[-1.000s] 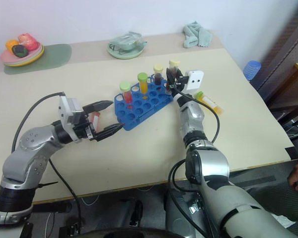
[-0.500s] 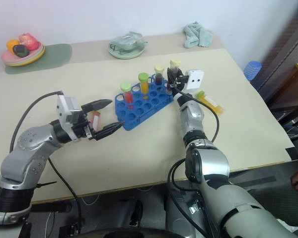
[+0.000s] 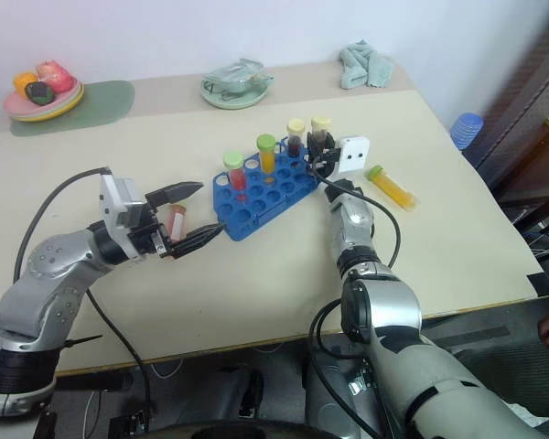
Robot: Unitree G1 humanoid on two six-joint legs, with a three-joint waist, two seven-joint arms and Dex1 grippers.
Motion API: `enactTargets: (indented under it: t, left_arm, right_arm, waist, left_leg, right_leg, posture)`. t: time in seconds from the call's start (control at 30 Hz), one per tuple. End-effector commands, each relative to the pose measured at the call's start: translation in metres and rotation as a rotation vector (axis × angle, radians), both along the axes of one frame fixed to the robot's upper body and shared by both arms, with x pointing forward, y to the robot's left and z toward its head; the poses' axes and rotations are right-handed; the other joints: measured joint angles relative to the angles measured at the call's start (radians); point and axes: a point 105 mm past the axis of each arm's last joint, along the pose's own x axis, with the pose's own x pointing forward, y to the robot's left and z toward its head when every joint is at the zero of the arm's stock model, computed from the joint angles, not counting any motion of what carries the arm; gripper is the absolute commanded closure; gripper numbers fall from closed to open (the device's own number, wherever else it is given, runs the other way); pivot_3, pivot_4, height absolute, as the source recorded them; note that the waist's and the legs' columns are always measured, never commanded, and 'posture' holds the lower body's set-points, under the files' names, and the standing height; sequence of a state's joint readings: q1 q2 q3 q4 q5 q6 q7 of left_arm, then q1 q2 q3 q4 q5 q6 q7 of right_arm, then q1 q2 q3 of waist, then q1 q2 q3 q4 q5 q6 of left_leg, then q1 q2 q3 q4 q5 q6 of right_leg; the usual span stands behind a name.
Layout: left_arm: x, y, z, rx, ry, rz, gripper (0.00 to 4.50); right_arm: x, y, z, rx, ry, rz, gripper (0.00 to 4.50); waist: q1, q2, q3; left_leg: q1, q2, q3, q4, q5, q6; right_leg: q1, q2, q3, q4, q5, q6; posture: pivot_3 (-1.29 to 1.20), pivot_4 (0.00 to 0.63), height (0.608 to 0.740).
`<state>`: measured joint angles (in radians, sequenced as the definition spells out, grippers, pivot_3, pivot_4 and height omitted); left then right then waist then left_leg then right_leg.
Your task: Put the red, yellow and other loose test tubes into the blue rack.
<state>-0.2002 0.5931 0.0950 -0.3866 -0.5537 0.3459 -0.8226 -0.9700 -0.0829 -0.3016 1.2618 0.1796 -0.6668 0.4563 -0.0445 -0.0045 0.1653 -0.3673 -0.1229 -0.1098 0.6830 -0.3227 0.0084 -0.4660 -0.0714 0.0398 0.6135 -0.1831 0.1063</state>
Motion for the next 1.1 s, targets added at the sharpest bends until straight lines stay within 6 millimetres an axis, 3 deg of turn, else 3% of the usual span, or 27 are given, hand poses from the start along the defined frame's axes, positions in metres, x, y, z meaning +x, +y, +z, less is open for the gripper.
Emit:
enactTargets:
  t: [0.03,0.13,0.33,0.53,0.63,0.73,0.87,1.1]
  left_arm:
    - [-0.004,0.002,0.011,0.003,-0.042,0.005,0.00]
    - [-0.004,0.002,0.012,0.003,-0.042,0.003,0.00]
    - [-0.002,-0.001,0.009,-0.010,-0.032,-0.006,0.00]
    - [0.001,-0.008,0.005,-0.034,-0.023,-0.036,0.00]
    - [0.002,-0.015,0.001,-0.049,-0.010,-0.069,0.00]
    - [0.001,-0.021,-0.007,-0.050,0.019,-0.117,0.00]
    - [0.000,-0.033,-0.014,-0.043,0.044,-0.207,0.00]
    - [0.006,-0.046,-0.016,-0.039,0.040,-0.306,0.00]
  right_arm:
    - [-0.005,0.000,-0.015,0.004,0.023,-0.009,3.68]
    - [-0.008,-0.001,-0.021,0.004,0.028,-0.009,3.68]
    - [-0.010,0.002,-0.010,-0.053,-0.042,-0.063,0.90]
    - [-0.011,-0.001,0.023,-0.143,-0.173,-0.061,0.90]
    - [-0.013,-0.014,0.052,-0.192,-0.222,-0.073,0.90]
    - [-0.023,-0.029,0.070,-0.297,-0.166,-0.048,0.90]
    - [-0.037,-0.059,0.084,-0.399,0.025,0.031,0.90]
    - [-0.036,-0.139,0.068,-0.521,0.468,0.001,0.90]
  waist:
    - [0.000,0.000,0.000]
    - [0.000,0.000,0.000]
    - [-0.003,0.001,0.000]
    - [-0.002,0.001,0.001]
    - [0.002,0.001,0.001]
    - [0.009,0.001,0.001]
    - [0.021,0.001,0.001]
    - [0.030,0.002,0.001]
  left_leg:
    - [0.000,0.000,0.000,0.000,0.000,0.000]
    - [0.001,0.000,0.000,0.000,0.000,0.000]
    - [0.002,0.000,0.000,-0.001,0.000,0.000]
    - [0.004,0.000,0.000,-0.002,0.000,-0.001]
    - [0.004,0.000,0.000,-0.001,0.000,-0.001]
    - [0.003,0.000,0.000,-0.001,0.000,0.000]
    - [0.003,0.000,0.000,-0.001,0.000,0.000]
    - [0.003,0.000,0.002,-0.001,-0.001,0.002]
  right_leg:
    - [0.000,0.000,0.000,0.000,0.000,0.000]
    - [0.001,0.000,0.000,0.000,0.000,0.000]
    - [0.002,0.000,0.000,0.000,0.000,0.000]
    - [0.002,0.001,0.001,0.000,0.000,0.000]
    - [0.003,0.001,0.001,0.000,0.000,0.000]
    - [0.002,0.001,0.001,0.000,0.000,0.000]
    - [0.002,-0.001,0.001,-0.001,0.000,0.000]
    - [0.004,-0.001,0.001,-0.003,0.000,0.000]
  posture:
    - [0.00,0.150,0.740]
    - [0.00,0.150,0.740]
    - [0.00,0.150,0.740]
    - [0.00,0.150,0.740]
    - [0.00,0.150,0.740]
    - [0.00,0.150,0.740]
    - [0.00,0.150,0.740]
    - [0.00,0.150,0.740]
